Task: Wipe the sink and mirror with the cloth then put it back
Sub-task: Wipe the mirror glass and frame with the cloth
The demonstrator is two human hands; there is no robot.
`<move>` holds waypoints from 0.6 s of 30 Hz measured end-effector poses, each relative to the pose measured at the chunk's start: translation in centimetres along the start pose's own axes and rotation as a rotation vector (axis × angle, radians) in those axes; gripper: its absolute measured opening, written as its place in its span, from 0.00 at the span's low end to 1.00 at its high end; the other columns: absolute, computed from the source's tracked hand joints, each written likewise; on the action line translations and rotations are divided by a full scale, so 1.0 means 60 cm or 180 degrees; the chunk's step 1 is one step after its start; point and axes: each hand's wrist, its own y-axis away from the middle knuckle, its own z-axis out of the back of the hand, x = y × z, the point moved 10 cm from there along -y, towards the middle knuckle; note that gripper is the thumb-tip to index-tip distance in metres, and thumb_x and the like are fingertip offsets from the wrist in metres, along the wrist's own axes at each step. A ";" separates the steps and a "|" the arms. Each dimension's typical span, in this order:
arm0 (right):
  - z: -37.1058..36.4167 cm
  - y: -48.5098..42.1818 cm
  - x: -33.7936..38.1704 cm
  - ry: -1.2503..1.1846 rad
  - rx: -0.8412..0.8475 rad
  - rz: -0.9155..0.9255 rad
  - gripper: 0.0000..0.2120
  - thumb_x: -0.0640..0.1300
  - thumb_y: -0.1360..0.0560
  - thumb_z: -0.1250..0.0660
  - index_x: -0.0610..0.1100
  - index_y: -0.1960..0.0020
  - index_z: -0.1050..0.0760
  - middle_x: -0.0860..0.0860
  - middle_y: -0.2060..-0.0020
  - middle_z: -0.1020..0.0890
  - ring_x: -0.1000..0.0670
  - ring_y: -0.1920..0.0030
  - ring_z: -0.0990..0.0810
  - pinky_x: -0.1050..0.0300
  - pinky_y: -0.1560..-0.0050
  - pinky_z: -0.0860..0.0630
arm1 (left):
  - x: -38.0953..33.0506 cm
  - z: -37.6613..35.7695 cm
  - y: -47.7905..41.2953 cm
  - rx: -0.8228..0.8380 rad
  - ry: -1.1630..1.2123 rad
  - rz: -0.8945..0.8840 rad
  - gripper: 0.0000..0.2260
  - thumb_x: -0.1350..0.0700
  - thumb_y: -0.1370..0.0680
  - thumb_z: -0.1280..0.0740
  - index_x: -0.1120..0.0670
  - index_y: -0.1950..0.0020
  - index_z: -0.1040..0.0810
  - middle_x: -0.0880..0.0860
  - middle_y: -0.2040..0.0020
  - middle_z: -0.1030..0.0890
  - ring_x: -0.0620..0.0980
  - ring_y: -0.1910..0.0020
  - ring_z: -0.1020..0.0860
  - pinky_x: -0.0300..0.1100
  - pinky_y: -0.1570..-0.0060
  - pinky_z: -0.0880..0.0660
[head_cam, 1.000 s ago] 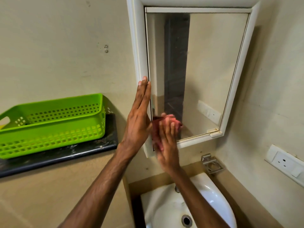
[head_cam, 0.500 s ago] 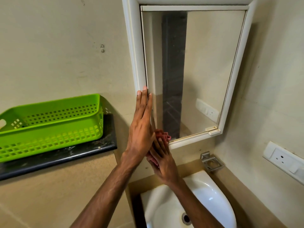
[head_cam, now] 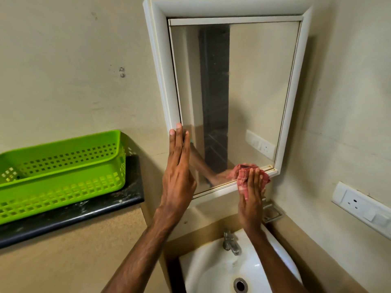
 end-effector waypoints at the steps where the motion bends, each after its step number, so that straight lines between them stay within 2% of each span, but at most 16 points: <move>1: -0.004 0.013 0.012 -0.0142 -0.0079 -0.0127 0.31 0.42 0.17 0.42 0.47 0.16 0.48 0.50 0.17 0.46 0.45 0.16 0.49 0.32 0.22 0.38 | -0.009 -0.001 0.002 -0.0019 0.0041 -0.0046 0.37 0.76 0.28 0.40 0.64 0.20 0.46 0.61 0.19 0.51 0.58 0.19 0.54 0.20 0.30 0.52; 2: -0.009 0.029 0.031 -0.0251 -0.0119 -0.0162 0.32 0.41 0.17 0.41 0.49 0.16 0.49 0.52 0.16 0.47 0.46 0.16 0.49 0.33 0.23 0.36 | -0.020 -0.003 0.004 -0.0012 0.0058 -0.0059 0.29 0.67 0.22 0.43 0.64 0.20 0.46 0.61 0.19 0.52 0.59 0.19 0.55 0.28 0.24 0.51; 3: -0.019 0.046 0.055 -0.0333 -0.0089 -0.0095 0.34 0.38 0.17 0.38 0.50 0.16 0.50 0.52 0.16 0.47 0.45 0.16 0.49 0.35 0.24 0.35 | -0.028 -0.009 0.005 0.0071 0.0070 -0.0022 0.28 0.56 0.19 0.50 0.64 0.20 0.47 0.62 0.19 0.53 0.59 0.19 0.56 0.39 0.21 0.49; 4: -0.034 0.065 0.082 -0.0410 0.0030 0.0072 0.37 0.35 0.19 0.35 0.50 0.16 0.49 0.51 0.16 0.47 0.44 0.16 0.49 0.37 0.24 0.34 | -0.031 -0.017 0.006 0.0156 0.0100 0.0055 0.31 0.49 0.21 0.53 0.64 0.20 0.48 0.62 0.19 0.54 0.59 0.19 0.58 0.49 0.20 0.48; 5: -0.050 0.084 0.114 -0.0444 0.0217 0.0322 0.40 0.32 0.21 0.32 0.48 0.16 0.48 0.50 0.16 0.47 0.43 0.17 0.50 0.41 0.23 0.35 | -0.030 -0.026 0.007 0.0228 0.0129 0.0132 0.34 0.47 0.22 0.51 0.64 0.20 0.49 0.62 0.19 0.55 0.59 0.19 0.58 0.54 0.21 0.49; 6: -0.065 0.101 0.141 -0.0403 0.0414 0.0611 0.41 0.31 0.22 0.30 0.47 0.17 0.46 0.50 0.16 0.48 0.41 0.17 0.50 0.45 0.22 0.38 | -0.034 -0.033 0.007 0.0216 0.0063 0.0095 0.35 0.48 0.21 0.44 0.65 0.20 0.50 0.62 0.19 0.56 0.60 0.19 0.59 0.57 0.21 0.51; 8: -0.077 0.117 0.168 -0.0306 0.0585 0.1117 0.38 0.33 0.22 0.29 0.46 0.18 0.41 0.50 0.17 0.45 0.42 0.17 0.48 0.49 0.19 0.44 | -0.040 -0.052 0.009 0.0209 -0.0118 -0.0081 0.37 0.60 0.23 0.34 0.65 0.20 0.50 0.62 0.19 0.57 0.60 0.19 0.57 0.57 0.21 0.55; 9: -0.075 0.111 0.165 -0.0261 0.0581 0.1230 0.36 0.34 0.22 0.28 0.45 0.19 0.39 0.49 0.17 0.43 0.42 0.17 0.46 0.45 0.19 0.42 | -0.040 -0.065 0.011 0.0244 -0.0125 -0.0142 0.37 0.65 0.25 0.34 0.64 0.20 0.50 0.62 0.19 0.56 0.59 0.19 0.57 0.57 0.21 0.56; 11: -0.065 0.090 0.149 -0.0028 0.0490 0.1273 0.36 0.32 0.23 0.29 0.44 0.19 0.37 0.48 0.18 0.41 0.42 0.17 0.45 0.39 0.20 0.40 | -0.044 -0.082 0.013 0.0338 -0.0070 -0.0238 0.37 0.64 0.24 0.34 0.63 0.19 0.50 0.60 0.19 0.56 0.57 0.19 0.57 0.57 0.21 0.54; 13: -0.048 0.062 0.124 0.0198 0.0293 0.1109 0.37 0.30 0.23 0.30 0.44 0.18 0.40 0.49 0.17 0.42 0.42 0.17 0.46 0.40 0.19 0.42 | -0.049 -0.100 0.017 0.0453 -0.0039 -0.0357 0.37 0.61 0.23 0.33 0.64 0.20 0.50 0.60 0.19 0.56 0.57 0.19 0.56 0.58 0.22 0.49; 14: -0.035 0.045 0.108 0.0254 0.0126 0.0969 0.37 0.29 0.23 0.32 0.44 0.18 0.41 0.48 0.17 0.42 0.43 0.17 0.47 0.40 0.19 0.42 | -0.050 -0.105 0.019 0.0484 -0.0040 -0.0389 0.36 0.62 0.23 0.36 0.64 0.20 0.50 0.61 0.19 0.56 0.58 0.19 0.56 0.59 0.22 0.48; 16: -0.002 0.003 0.061 0.0243 -0.0246 0.0488 0.37 0.30 0.21 0.34 0.44 0.17 0.44 0.48 0.17 0.43 0.43 0.17 0.47 0.36 0.21 0.38 | -0.048 -0.110 0.020 0.0480 -0.0106 -0.0332 0.36 0.68 0.26 0.41 0.63 0.19 0.51 0.60 0.19 0.57 0.57 0.19 0.57 0.58 0.22 0.49; 18: 0.024 -0.041 0.006 0.0329 -0.0488 -0.0139 0.39 0.32 0.22 0.35 0.45 0.16 0.48 0.48 0.17 0.45 0.44 0.17 0.49 0.35 0.21 0.40 | -0.047 -0.115 0.022 0.0536 -0.0160 -0.0273 0.38 0.68 0.29 0.45 0.62 0.19 0.51 0.59 0.19 0.58 0.57 0.19 0.58 0.58 0.22 0.49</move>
